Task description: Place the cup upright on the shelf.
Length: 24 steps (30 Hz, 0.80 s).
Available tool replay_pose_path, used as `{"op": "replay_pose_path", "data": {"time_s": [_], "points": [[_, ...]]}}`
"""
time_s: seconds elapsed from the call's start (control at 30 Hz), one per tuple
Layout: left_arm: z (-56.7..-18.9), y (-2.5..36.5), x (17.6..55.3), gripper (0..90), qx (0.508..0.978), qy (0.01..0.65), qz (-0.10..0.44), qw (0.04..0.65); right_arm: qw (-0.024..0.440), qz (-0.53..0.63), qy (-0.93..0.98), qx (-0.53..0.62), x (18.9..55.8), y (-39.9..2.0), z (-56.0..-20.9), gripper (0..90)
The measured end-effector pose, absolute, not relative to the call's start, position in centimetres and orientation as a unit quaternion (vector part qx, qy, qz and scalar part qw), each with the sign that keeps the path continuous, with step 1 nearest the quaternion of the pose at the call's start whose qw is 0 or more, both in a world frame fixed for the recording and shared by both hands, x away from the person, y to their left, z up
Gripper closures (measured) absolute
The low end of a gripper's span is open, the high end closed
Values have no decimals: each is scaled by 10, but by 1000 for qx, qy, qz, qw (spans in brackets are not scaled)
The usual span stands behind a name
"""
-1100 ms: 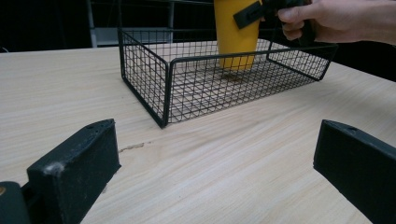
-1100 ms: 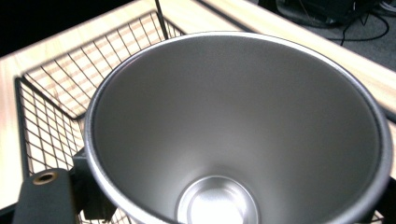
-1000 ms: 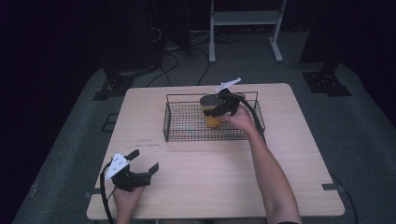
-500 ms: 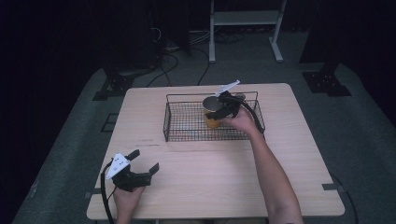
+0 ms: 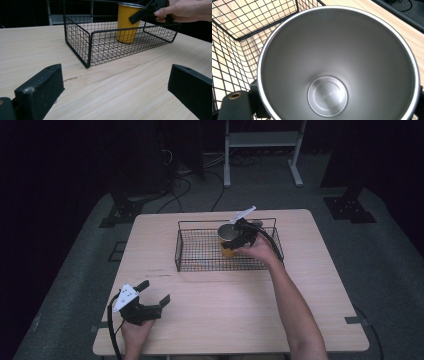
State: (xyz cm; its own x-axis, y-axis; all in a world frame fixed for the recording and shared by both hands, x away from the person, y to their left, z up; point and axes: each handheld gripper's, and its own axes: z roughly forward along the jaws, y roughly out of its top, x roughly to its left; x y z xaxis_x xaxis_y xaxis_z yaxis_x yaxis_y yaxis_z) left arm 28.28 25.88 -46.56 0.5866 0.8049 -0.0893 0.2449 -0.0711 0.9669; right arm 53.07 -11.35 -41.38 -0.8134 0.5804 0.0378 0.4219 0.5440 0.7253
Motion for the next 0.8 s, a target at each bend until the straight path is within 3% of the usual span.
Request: {"op": "replay_pose_path", "data": {"time_s": [0.8], "points": [[-465, 258, 283, 0, 690, 380, 250, 563, 115, 390, 868, 286, 523, -119, -406, 13]]}}
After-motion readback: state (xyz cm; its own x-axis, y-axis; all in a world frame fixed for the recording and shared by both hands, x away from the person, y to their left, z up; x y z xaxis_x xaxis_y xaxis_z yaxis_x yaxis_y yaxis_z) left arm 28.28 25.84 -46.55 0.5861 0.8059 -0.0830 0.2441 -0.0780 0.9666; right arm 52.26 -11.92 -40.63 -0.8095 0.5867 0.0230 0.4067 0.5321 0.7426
